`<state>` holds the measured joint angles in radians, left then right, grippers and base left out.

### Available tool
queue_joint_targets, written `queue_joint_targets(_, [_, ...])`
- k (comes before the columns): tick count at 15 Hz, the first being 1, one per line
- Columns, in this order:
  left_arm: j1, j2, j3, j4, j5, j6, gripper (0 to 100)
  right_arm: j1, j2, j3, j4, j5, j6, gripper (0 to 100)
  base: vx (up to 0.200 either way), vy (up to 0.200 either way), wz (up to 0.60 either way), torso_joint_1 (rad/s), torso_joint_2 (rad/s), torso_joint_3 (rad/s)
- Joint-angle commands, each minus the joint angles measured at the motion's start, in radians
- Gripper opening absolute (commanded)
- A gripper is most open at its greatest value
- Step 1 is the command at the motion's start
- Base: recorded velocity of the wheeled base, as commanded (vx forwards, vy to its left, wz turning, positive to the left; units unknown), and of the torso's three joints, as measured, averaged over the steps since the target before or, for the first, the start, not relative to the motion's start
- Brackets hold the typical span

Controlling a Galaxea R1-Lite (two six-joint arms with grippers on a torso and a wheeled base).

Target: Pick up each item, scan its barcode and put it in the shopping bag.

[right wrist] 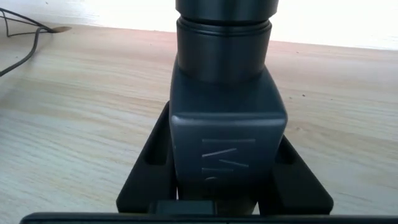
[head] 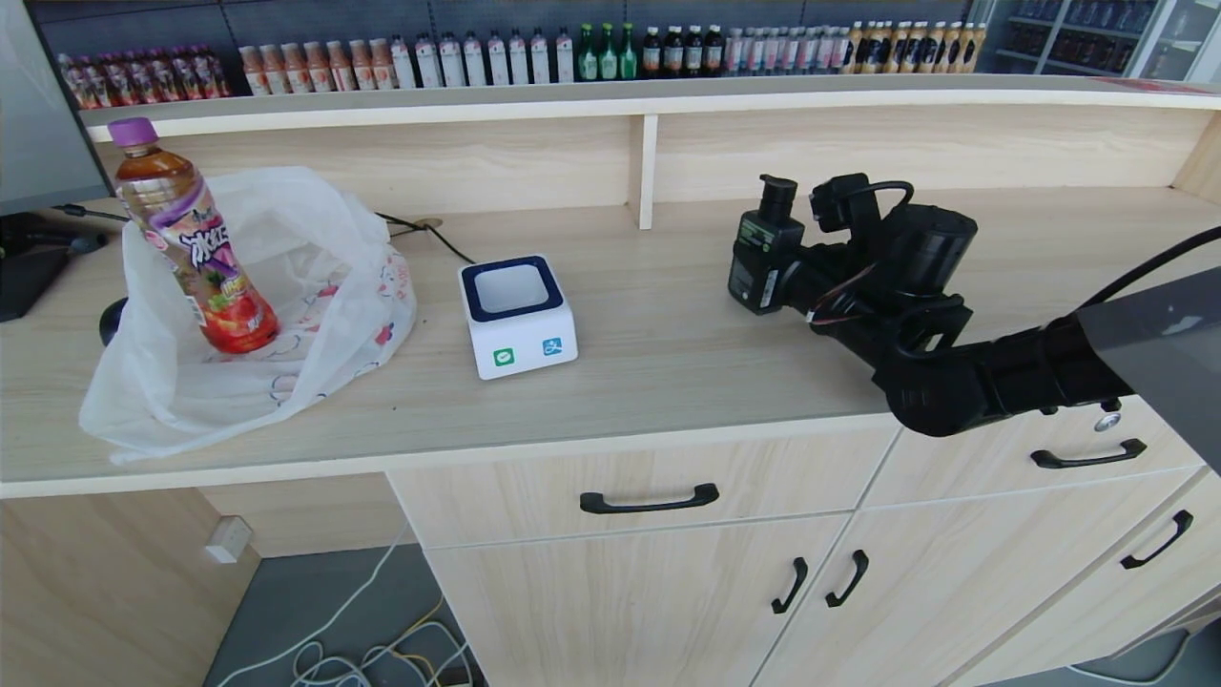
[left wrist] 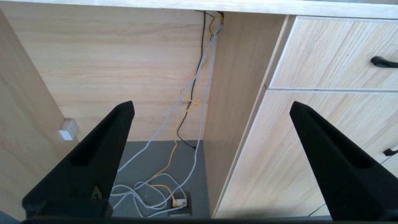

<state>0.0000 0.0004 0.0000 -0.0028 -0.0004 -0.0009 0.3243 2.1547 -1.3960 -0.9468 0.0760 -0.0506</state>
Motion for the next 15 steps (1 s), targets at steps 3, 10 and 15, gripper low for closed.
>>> queue_joint_targets(3, [0.000,0.000,0.000,0.000,0.000,0.001,100,0.009,-0.033,0.005,0.000,0.001,-0.021,0,0.000,0.000,0.00,0.000,0.00,0.000])
queue_joint_targets(10, [0.000,0.000,0.000,0.000,0.000,0.001,100,0.024,-0.205,0.158,0.002,-0.005,-0.098,0,0.000,0.000,0.00,0.000,0.00,0.000])
queue_joint_targets(15, [0.000,0.000,0.000,0.000,0.000,0.001,100,0.055,-0.435,0.419,0.002,-0.007,-0.173,0,0.000,0.000,0.00,0.000,0.00,0.000])
